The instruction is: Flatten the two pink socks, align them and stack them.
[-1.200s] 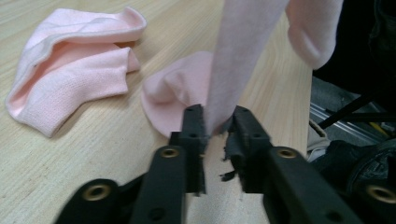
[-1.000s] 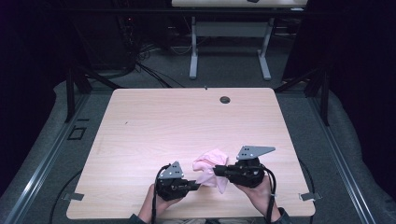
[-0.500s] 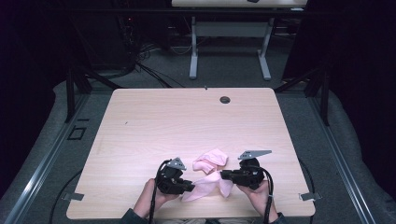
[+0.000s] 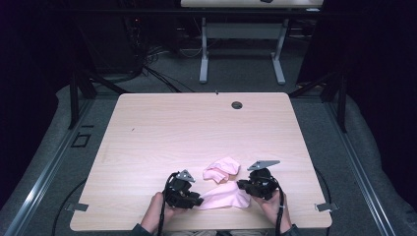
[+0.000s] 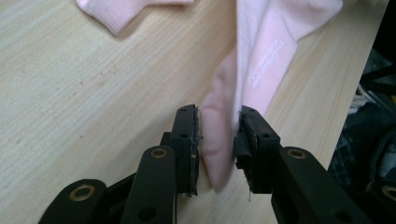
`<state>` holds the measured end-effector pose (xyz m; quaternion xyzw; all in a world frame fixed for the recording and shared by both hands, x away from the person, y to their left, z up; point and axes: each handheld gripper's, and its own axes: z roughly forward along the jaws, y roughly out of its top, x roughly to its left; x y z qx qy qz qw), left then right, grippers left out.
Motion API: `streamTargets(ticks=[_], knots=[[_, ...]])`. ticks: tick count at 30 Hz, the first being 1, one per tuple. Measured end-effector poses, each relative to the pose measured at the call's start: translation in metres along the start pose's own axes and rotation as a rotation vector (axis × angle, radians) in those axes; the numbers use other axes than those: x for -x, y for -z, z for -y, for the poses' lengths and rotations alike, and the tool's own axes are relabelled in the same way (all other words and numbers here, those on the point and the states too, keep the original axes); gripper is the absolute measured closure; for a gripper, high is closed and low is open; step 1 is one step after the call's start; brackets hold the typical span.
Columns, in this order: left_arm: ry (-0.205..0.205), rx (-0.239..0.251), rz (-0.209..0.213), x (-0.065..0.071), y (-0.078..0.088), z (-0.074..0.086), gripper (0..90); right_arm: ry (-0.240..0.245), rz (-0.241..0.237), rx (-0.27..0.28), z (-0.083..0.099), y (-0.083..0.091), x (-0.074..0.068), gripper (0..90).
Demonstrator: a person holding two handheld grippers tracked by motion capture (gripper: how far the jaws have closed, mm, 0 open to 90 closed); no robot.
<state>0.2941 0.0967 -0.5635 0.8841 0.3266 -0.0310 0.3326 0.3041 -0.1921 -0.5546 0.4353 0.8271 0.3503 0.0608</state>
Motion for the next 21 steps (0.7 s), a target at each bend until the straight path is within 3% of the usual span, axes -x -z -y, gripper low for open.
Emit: streamTargets(ticks=[6,10,13,15,17,18,19,20,21], knots=[[0.017,0.067,-0.003,-0.001,0.008,0.008,71.1,0.038,0.018,-0.023,0.004,-0.002,-0.003,85.5],[0.043,0.114,0.027,-0.003,0.017,0.015,86.1,0.057,-0.01,-0.024,0.007,-0.002,-0.01,85.2],[0.042,0.101,0.009,-0.001,0.022,0.02,87.7,0.063,-0.022,-0.03,0.008,-0.003,-0.014,85.0],[0.043,0.08,-0.052,0.001,0.024,0.022,87.9,0.067,-0.039,-0.027,0.008,-0.007,-0.015,81.5],[0.043,0.079,-0.072,0.0,0.025,0.022,87.6,0.072,-0.026,-0.037,0.007,-0.008,-0.015,78.4],[0.053,0.078,-0.093,-0.001,0.025,0.022,85.3,0.064,-0.015,-0.019,0.007,-0.009,-0.015,72.8],[0.064,0.082,-0.106,-0.001,0.026,0.022,76.7,0.059,0.003,-0.011,0.007,-0.006,-0.013,68.4],[0.063,0.091,-0.106,-0.002,0.027,0.022,76.7,0.059,0.003,-0.011,0.007,-0.006,-0.013,68.4],[0.068,0.089,-0.103,-0.002,0.028,0.021,68.1,0.055,0.004,-0.003,0.008,0.002,-0.011,61.9]])
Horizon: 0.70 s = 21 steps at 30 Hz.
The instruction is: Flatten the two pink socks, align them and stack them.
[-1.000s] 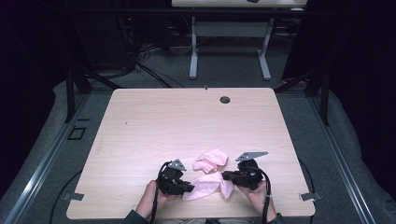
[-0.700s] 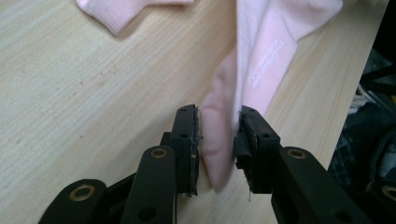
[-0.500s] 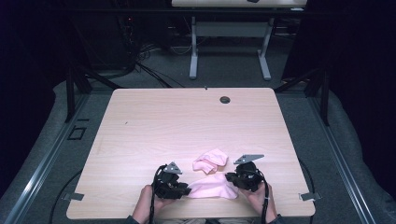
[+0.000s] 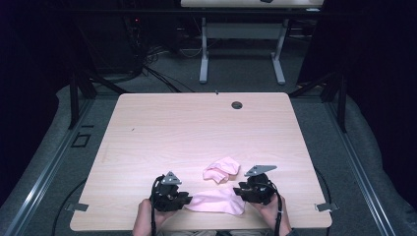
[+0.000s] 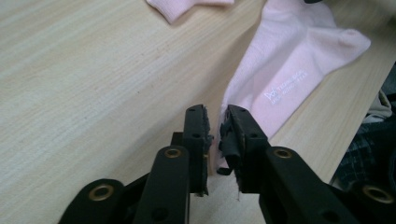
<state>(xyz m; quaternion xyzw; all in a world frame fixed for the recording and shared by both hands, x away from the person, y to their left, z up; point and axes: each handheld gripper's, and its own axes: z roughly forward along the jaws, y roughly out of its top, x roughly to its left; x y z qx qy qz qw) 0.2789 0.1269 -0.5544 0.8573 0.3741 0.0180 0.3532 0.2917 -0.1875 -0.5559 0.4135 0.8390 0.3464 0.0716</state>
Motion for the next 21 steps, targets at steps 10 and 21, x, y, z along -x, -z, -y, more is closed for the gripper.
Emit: streamTargets(ticks=[10,21], knots=[[-0.036,-0.016,0.039,0.003,-0.014,-0.009,83.2,0.051,0.003,-0.038,0.014,0.003,-0.007,69.9],[-0.018,-0.03,0.039,0.009,-0.013,0.006,87.8,0.095,-0.007,-0.065,0.023,0.001,-0.012,83.8]])
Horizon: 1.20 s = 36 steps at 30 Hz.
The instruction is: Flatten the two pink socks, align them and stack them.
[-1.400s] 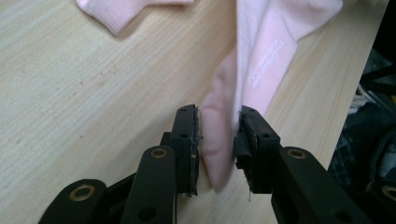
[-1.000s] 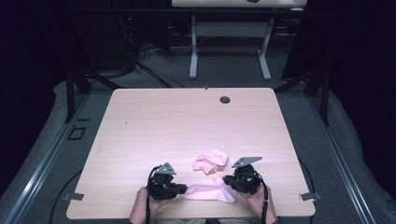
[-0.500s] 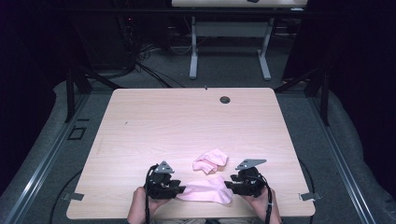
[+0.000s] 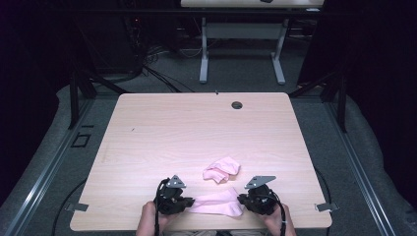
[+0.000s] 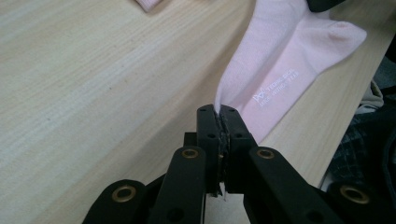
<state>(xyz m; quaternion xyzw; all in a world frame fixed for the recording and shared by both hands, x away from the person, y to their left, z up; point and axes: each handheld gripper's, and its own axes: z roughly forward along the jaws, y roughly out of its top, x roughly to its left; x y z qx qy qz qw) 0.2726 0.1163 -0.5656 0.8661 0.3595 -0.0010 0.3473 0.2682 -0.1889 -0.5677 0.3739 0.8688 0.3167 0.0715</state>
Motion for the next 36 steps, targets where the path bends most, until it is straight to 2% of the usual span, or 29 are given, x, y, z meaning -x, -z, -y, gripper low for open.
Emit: streamTargets(ticks=[2,3,5,6,7,9,12,16,17,19,21,22,23,27,33,36], knots=[[-0.002,0.005,-0.015,0.0,0.0,0.0,82.9,0.005,-0.006,-0.006,0.0,0.0,0.001,80.8],[-0.003,0.007,-0.038,-0.001,0.001,-0.001,75.9,0.004,-0.013,-0.012,-0.001,0.001,0.002,76.2],[0.0,0.018,-0.054,-0.003,0.004,-0.003,61.6,-0.009,-0.024,0.003,-0.002,0.003,0.007,70.4],[-0.004,0.031,-0.066,-0.004,0.007,-0.005,49.7,-0.042,-0.039,0.048,-0.004,0.007,0.014,66.7],[-0.003,0.043,-0.089,-0.004,0.009,-0.008,49.7,-0.042,-0.039,0.048,-0.004,0.007,0.014,66.7],[-0.034,0.052,-0.124,-0.004,0.014,-0.018,41.3,-0.086,-0.034,0.096,-0.007,0.015,0.025,62.7],[-0.086,0.063,-0.135,-0.004,0.016,-0.036,39.4,-0.108,-0.029,0.115,-0.008,0.018,0.03,58.6],[-0.18,0.077,-0.13,-0.003,0.008,-0.066,33.8,-0.155,-0.009,0.138,-0.009,0.021,0.039,39.9],[-0.205,0.064,-0.114,-0.001,0.002,-0.076,33.5,-0.167,-0.001,0.143,-0.008,0.022,0.04,32.9],[-0.255,0.042,-0.114,0.002,-0.008,-0.09,30.8,-0.189,0.017,0.148,-0.006,0.026,0.044,23.3],[-0.308,0.017,-0.104,0.008,-0.024,-0.109,31.7,-0.2,0.022,0.159,-0.005,0.026,0.045,21.8],[-0.342,-0.011,-0.093,0.01,-0.03,-0.118,32.7,-0.207,0.022,0.163,-0.003,0.028,0.046,19.8],[-0.359,-0.022,-0.083,0.013,-0.036,-0.124,37.4,-0.215,0.022,0.169,-0.001,0.03,0.048,18.8],[-0.439,-0.104,-0.057,0.027,-0.068,-0.149,41.7,-0.228,0.023,0.175,0.004,0.033,0.051,19.1],[-0.471,-0.189,-0.057,0.036,-0.105,-0.163,47.9,-0.265,0.028,0.198,0.014,0.037,0.055,20.1],[-0.476,-0.218,-0.083,0.035,-0.114,-0.163,62.5,-0.27,0.023,0.188,0.014,0.036,0.055,21.0]])
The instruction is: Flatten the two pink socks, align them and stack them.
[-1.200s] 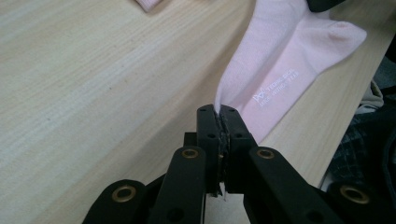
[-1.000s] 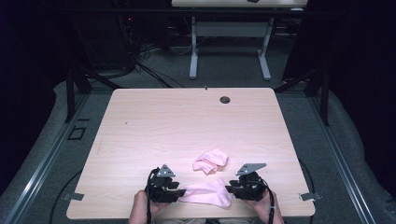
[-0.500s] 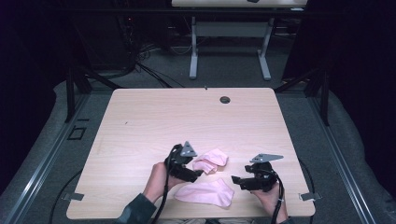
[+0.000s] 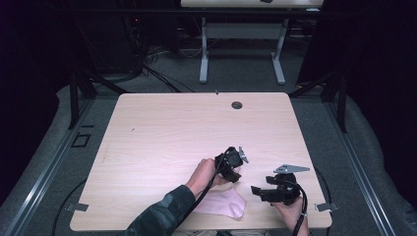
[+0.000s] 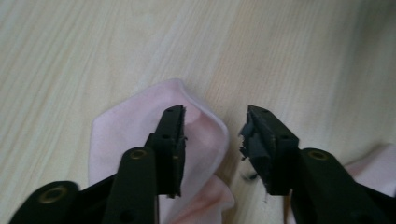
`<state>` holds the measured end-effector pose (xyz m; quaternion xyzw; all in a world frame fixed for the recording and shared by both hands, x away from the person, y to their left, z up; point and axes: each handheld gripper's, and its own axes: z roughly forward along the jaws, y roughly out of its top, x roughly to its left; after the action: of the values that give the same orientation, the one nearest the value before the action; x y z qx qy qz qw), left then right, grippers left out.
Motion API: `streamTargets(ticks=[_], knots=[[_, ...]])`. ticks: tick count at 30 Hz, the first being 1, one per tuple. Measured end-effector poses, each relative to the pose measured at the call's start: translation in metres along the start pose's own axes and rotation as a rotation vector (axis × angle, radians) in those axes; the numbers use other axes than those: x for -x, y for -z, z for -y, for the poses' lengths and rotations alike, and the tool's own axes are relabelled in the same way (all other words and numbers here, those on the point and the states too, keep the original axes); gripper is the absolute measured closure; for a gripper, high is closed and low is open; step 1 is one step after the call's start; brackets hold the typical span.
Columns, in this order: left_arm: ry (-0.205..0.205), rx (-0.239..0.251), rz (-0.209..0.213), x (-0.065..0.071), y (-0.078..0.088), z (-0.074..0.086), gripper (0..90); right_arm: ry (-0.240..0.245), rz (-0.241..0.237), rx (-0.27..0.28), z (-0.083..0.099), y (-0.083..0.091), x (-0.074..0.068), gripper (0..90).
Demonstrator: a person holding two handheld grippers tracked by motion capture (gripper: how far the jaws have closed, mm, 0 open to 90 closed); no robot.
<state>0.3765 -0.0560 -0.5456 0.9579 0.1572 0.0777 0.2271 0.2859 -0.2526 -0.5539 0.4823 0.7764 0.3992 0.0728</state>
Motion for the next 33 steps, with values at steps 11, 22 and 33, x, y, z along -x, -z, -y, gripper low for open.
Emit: streamTargets(ticks=[11,22,33], knots=[[0.193,0.151,0.051,-0.025,0.018,0.014,88.5,0.02,-0.009,-0.002,-0.005,-0.006,-0.005,24.9],[0.41,0.37,0.035,-0.063,0.064,0.047,88.0,0.17,-0.072,-0.016,-0.039,-0.036,-0.027,37.6],[0.584,0.433,0.072,-0.084,0.067,0.096,87.5,0.462,-0.093,-0.144,-0.079,-0.111,-0.062,59.7]])
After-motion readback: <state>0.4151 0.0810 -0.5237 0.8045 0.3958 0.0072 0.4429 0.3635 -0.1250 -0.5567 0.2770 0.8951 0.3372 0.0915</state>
